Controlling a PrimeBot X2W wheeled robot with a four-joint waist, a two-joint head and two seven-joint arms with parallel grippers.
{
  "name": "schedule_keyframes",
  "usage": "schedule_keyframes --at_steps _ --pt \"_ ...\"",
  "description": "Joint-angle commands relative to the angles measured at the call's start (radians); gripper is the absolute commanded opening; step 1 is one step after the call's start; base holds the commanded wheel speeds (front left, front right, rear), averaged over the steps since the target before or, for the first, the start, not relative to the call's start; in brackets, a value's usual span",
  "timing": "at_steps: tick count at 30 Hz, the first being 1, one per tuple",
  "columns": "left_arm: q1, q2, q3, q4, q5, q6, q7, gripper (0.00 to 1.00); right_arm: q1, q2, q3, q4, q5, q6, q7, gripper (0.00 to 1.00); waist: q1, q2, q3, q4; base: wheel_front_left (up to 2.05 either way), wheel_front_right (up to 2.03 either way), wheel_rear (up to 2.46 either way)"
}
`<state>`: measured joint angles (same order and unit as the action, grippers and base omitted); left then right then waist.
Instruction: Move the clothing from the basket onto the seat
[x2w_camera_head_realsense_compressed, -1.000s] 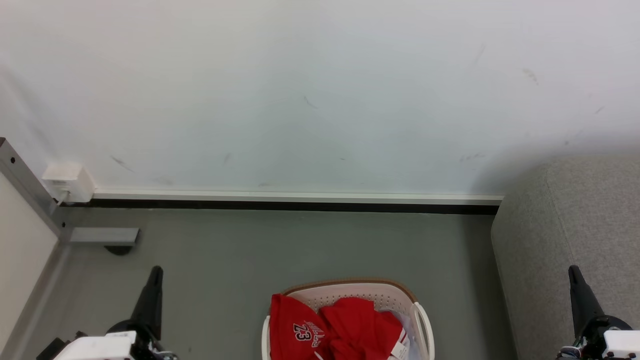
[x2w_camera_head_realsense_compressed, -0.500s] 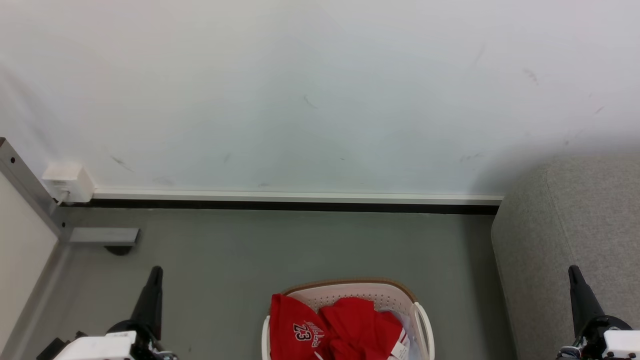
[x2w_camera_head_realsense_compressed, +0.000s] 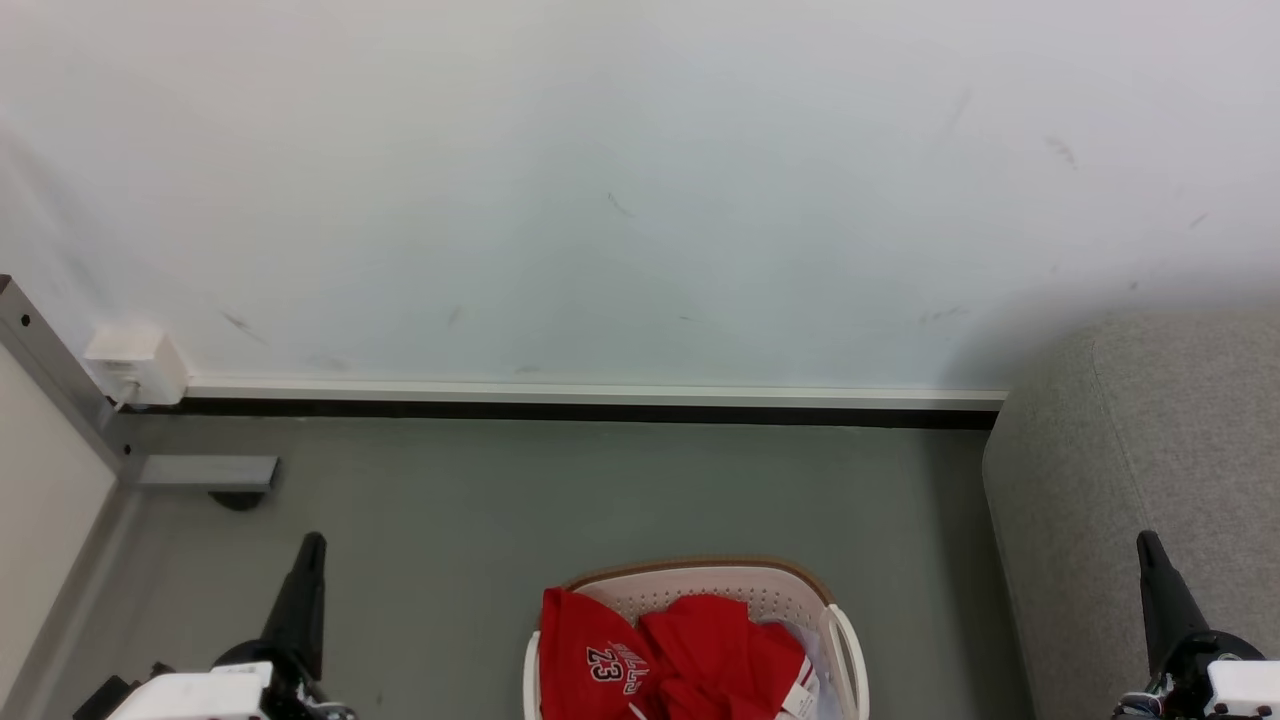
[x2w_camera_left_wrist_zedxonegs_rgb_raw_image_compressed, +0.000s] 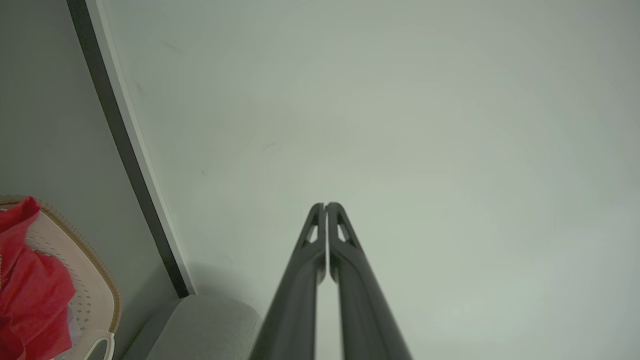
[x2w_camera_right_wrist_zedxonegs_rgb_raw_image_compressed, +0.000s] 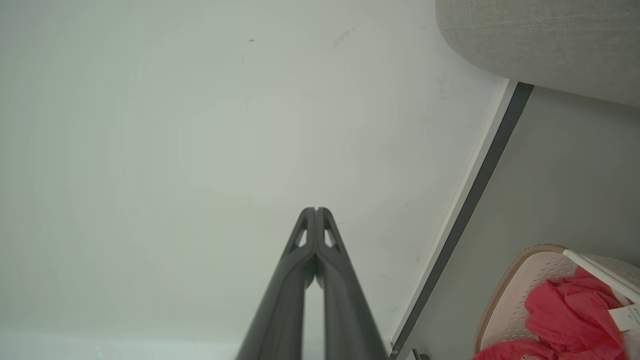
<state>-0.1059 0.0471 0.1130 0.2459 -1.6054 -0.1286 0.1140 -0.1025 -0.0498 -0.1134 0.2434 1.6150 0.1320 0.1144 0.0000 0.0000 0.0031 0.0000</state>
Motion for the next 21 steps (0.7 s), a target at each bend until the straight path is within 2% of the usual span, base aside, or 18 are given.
schedule_keyframes --at_steps 1,21 --pt "-0.007 0.007 0.002 -0.002 -0.014 -0.005 0.003 0.00 -0.013 -0.001 -0.003 0.003 -0.005 -0.003 0.001 0.00 0.0000 0.0000 0.000 0.000 0.00 0.00 0.00" --pt "-0.007 0.007 0.002 -0.002 -0.014 -0.005 0.003 0.00 -0.013 -0.001 -0.003 0.003 -0.005 -0.003 0.001 0.00 0.0000 0.0000 0.000 0.000 0.00 0.00 0.00"
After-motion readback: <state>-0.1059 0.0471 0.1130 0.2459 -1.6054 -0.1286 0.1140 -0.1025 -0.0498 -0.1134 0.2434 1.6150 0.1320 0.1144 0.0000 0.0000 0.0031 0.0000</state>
